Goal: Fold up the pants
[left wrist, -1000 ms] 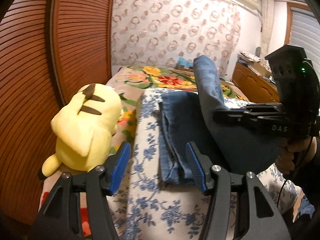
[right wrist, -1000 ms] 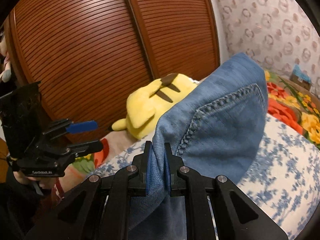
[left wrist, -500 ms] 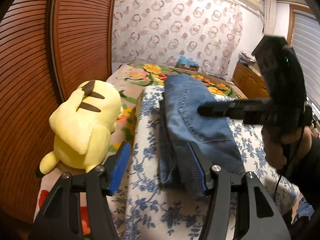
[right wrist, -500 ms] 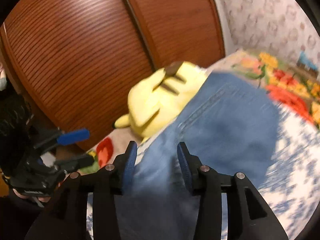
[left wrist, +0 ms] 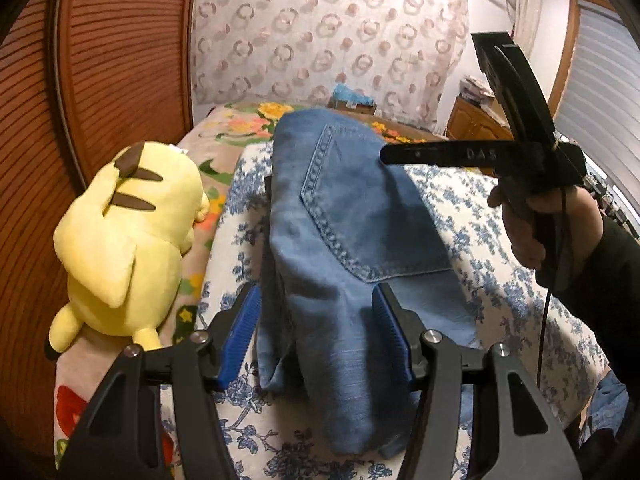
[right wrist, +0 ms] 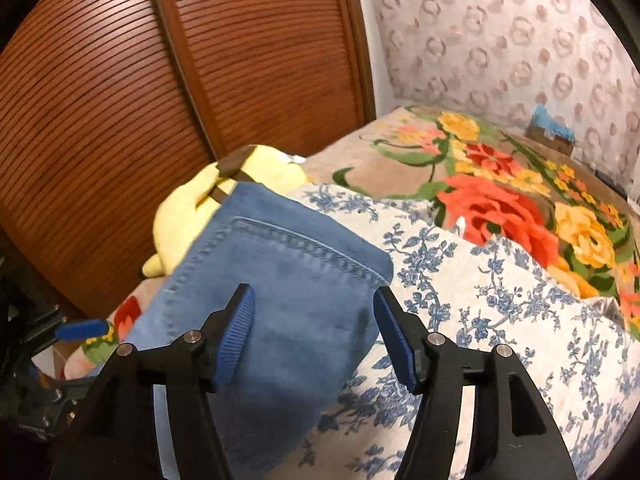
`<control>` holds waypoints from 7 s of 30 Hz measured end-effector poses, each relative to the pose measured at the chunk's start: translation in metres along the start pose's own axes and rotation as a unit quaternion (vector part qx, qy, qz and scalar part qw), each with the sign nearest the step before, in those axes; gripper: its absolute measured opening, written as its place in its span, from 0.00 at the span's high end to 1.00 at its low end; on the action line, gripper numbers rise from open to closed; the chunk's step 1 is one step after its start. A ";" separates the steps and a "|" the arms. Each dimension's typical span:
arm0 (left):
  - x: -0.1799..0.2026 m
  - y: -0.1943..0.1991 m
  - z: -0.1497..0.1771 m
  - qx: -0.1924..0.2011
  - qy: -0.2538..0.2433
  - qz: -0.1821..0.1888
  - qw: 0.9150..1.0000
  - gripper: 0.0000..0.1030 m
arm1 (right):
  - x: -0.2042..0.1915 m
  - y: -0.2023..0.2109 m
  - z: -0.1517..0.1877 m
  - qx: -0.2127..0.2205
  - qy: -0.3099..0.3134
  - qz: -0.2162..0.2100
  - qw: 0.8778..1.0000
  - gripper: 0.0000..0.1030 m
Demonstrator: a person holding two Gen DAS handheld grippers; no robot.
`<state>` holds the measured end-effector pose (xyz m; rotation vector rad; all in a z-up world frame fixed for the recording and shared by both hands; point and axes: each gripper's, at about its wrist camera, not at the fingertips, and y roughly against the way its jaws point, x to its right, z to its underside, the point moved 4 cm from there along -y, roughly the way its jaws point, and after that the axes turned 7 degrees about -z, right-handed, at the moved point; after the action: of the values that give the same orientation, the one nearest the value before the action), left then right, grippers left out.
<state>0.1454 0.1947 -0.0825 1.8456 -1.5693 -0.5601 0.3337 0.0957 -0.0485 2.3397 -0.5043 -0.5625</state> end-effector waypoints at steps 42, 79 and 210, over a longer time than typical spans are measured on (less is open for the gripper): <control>-0.019 0.002 0.023 0.004 0.072 0.065 0.995 0.91 | -0.030 -0.012 -0.008 0.030 0.023 -0.081 0.996 0.77; -0.064 -0.084 -0.065 0.002 0.042 0.018 0.999 0.91 | 0.061 -0.084 -0.085 -0.004 -0.025 0.004 1.000 0.41; 0.176 0.171 -0.007 0.160 -0.082 0.017 0.984 0.43 | -0.079 0.355 0.198 0.254 -0.081 0.286 0.920 0.16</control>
<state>0.0645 0.0104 0.0589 2.0433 -1.8876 -0.4757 0.0938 -0.2171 0.0791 2.4386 -1.5026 -0.3686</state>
